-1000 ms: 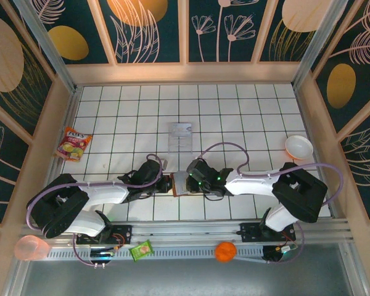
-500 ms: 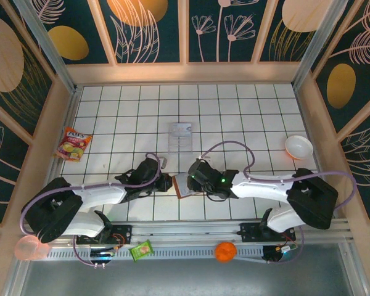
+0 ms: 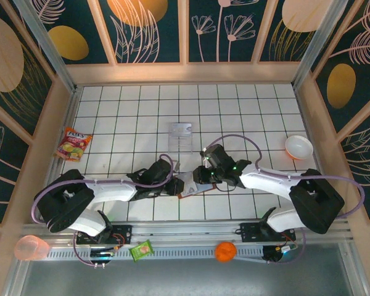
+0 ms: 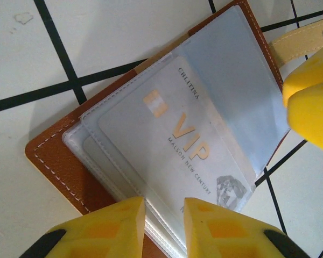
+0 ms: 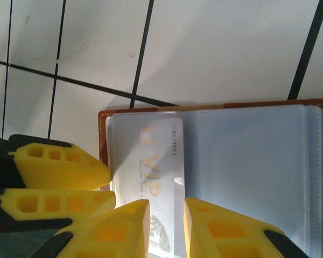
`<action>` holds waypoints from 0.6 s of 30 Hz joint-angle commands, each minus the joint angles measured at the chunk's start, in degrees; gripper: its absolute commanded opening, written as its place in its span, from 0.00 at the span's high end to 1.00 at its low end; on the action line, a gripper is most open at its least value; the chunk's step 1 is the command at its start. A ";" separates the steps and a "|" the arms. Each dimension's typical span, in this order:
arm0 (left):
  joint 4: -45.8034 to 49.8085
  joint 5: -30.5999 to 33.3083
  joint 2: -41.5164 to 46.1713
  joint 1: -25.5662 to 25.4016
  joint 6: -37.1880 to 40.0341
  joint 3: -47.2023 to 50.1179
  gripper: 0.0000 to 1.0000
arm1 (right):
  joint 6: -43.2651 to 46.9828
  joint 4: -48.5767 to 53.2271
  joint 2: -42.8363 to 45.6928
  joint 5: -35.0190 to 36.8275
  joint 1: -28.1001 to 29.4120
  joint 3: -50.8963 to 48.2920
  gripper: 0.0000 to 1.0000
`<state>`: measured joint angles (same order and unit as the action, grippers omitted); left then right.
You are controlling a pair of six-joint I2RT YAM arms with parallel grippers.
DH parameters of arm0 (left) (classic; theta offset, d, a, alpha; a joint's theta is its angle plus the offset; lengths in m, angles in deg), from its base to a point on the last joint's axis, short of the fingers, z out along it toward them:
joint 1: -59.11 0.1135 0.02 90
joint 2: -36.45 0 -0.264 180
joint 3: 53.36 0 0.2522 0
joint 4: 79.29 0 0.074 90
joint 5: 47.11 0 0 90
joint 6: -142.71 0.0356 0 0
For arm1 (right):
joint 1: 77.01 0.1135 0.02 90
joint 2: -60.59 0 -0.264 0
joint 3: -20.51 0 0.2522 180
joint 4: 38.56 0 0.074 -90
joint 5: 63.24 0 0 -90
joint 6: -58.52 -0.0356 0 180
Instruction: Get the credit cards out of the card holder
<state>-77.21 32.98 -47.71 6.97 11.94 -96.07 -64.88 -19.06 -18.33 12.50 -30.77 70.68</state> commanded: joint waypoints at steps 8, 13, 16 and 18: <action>4.91 3.84 -3.14 -0.09 0.43 0.11 0.83 | 1.90 -3.59 -4.16 -7.11 -1.99 -1.65 0.77; 4.74 3.77 -3.64 -0.11 0.45 0.39 0.83 | 1.38 -4.28 -4.41 -7.51 -2.75 -2.32 0.77; 4.56 3.57 -4.04 -0.05 0.46 0.38 0.84 | 1.24 -4.82 -4.45 -8.27 -3.21 -2.96 0.77; 4.48 3.48 -4.32 -0.10 0.51 0.42 0.85 | 1.02 -5.45 -4.42 -9.09 -3.57 -3.37 0.77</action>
<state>-77.45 34.99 -49.51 6.97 12.00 -96.55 -63.73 -22.88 -22.30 5.38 -33.66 68.49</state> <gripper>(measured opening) 0.157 0.230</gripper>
